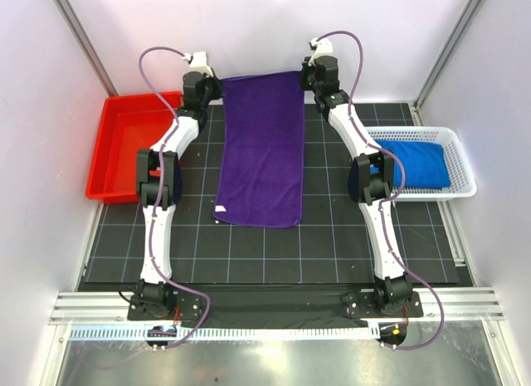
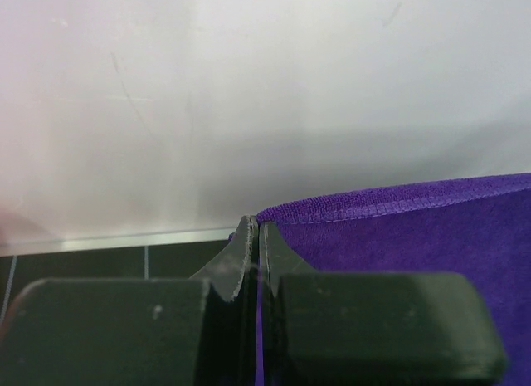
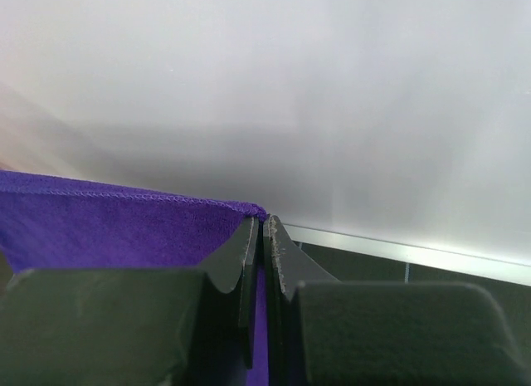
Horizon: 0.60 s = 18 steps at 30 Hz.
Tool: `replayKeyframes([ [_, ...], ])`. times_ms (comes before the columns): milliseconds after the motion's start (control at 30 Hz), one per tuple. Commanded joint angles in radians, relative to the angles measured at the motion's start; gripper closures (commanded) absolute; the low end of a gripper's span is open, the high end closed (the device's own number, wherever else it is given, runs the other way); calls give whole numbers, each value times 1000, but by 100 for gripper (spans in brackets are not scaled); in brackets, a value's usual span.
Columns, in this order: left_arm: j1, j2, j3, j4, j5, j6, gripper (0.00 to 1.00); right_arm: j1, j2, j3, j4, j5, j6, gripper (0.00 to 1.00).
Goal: Fold and stack the towels
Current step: Fold the towel
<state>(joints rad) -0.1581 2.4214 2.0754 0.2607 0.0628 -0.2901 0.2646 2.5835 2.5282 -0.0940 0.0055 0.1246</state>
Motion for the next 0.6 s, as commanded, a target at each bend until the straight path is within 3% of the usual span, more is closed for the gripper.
replayKeyframes([
  [0, 37, 7, 64, 94, -49, -9, 100, -18, -5, 31, 73, 53, -25, 99],
  [200, 46, -31, 22, 78, -3, -56, 100, -18, -72, -94, 88, 30, 1, 99],
  [567, 49, -249, -354, 179, 57, -172, 100, -8, -295, -449, 88, -44, 81, 99],
])
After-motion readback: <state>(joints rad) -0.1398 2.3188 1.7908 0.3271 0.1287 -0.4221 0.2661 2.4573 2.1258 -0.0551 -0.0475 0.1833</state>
